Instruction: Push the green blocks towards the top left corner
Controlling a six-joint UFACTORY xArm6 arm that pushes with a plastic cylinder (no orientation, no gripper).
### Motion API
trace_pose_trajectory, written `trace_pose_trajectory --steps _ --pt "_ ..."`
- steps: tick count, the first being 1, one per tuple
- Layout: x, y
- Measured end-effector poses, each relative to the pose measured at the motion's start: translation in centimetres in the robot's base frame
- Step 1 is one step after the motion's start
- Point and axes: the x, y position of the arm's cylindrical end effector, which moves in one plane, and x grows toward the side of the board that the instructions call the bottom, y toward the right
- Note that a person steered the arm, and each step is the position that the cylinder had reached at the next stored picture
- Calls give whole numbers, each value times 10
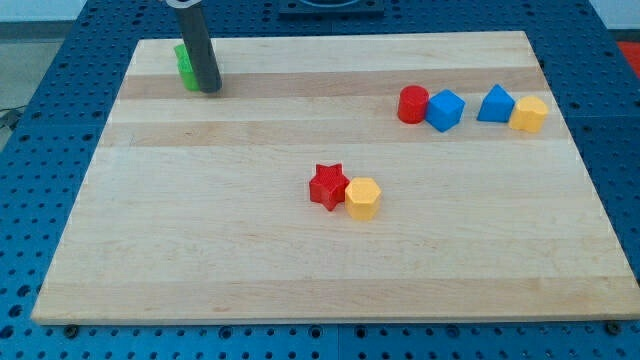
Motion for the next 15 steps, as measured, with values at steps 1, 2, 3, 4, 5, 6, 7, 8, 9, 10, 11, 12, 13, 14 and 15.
trace_pose_trajectory --steps 1,2,3,4,5,6,7,8,9,10,11,12,13,14,15 --pt "29 72" --pt "24 147" --pt "-33 114" --pt "-36 68" --pt "-36 24" --pt "-37 11" --pt "-48 -12" --pt "-46 -12" --pt "-39 23" --pt "-79 22" --pt "-85 1" --pt "-73 -14" --pt "-50 -43" --pt "-45 -62" --pt "-43 -16"
